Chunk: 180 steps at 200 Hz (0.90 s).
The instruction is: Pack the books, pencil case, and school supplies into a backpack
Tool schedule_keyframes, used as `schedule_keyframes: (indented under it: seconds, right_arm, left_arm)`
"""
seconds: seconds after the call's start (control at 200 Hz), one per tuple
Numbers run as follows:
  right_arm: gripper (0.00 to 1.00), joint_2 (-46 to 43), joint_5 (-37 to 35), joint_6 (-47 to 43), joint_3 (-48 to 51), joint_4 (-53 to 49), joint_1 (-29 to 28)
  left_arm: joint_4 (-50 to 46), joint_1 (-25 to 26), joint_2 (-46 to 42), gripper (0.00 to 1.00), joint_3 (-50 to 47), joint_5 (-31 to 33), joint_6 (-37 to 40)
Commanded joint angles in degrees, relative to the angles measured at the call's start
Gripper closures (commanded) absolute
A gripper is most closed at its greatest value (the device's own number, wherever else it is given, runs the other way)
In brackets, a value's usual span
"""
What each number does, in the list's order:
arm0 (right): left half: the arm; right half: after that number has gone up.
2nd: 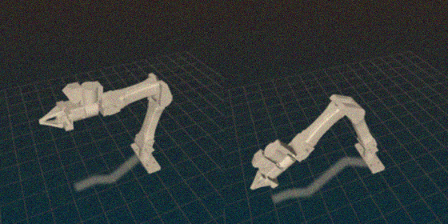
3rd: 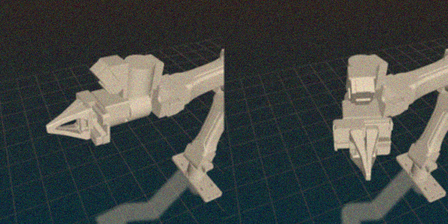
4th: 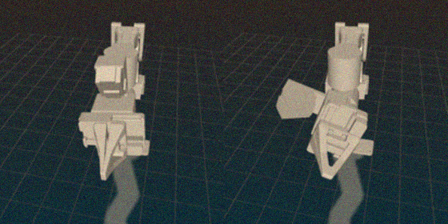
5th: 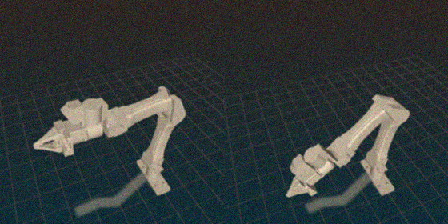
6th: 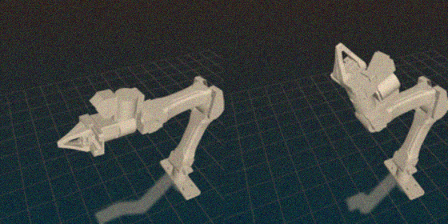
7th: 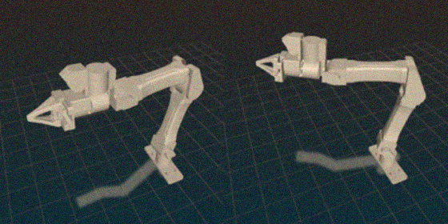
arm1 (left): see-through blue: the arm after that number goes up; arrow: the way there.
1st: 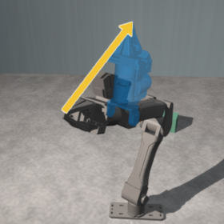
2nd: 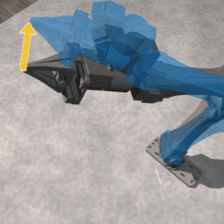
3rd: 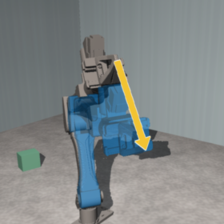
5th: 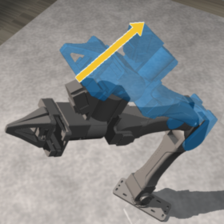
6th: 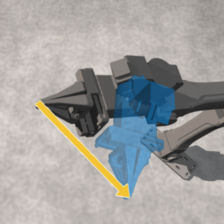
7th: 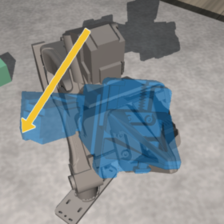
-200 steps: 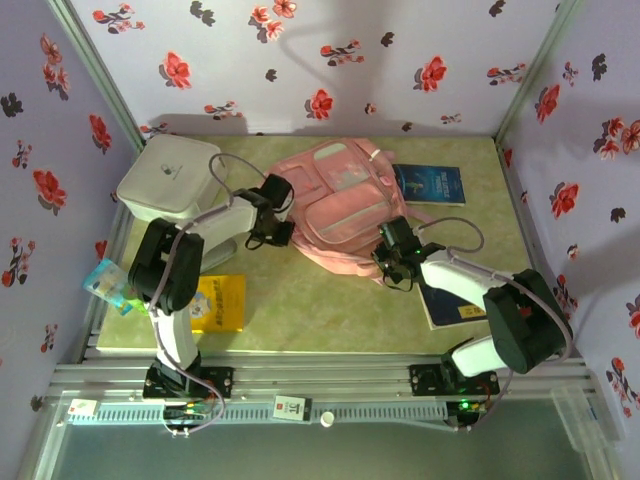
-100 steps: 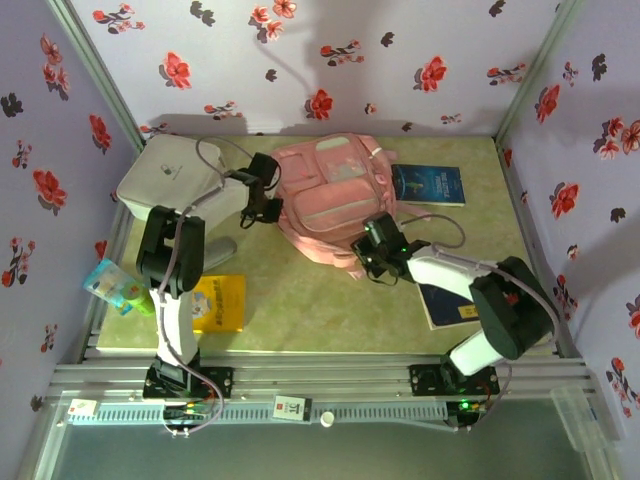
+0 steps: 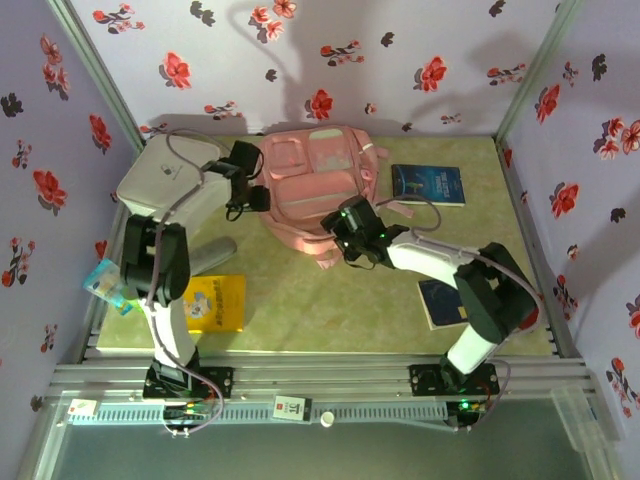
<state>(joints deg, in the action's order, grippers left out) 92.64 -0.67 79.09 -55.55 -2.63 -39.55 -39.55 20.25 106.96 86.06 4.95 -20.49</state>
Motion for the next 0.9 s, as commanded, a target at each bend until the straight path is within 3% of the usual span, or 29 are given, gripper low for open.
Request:
schedule_keyframes:
  seconds: [0.0, 0.18, 0.385, 0.535, 0.745, 0.895]
  right_arm:
    - [0.23, -6.84, -8.93, -8.20, 0.11, -8.37, 0.00]
    - [0.12, -10.72, -15.54, -17.98, -1.44, -16.73, 0.09]
    - [0.09, -9.40, -14.92, -24.01, -5.26, -18.00, 0.35]
    - [0.10, -8.11, -10.29, -25.30, -6.03, -13.79, 0.44]
    - [0.10, -6.78, -9.13, -23.87, -5.78, -12.66, 0.44]
    - [0.11, -6.07, -9.25, -23.04, -5.52, -13.40, 0.44]
  left_arm:
    - [-3.22, 0.12, -8.50, 0.34, -5.47, 0.57, -6.26]
    - [-2.77, 0.17, -19.31, 0.24, -20.08, -2.58, -13.72]
    - [-1.84, 0.22, -27.32, 0.18, -33.33, -2.33, -20.08]
    - [1.68, 0.14, -26.63, 0.15, -37.98, -4.24, -21.56]
    - [8.00, 0.39, -22.74, 0.15, -40.66, -10.04, -22.08]
    - [11.83, 3.34, -21.21, 0.15, -41.93, -13.21, -22.98]
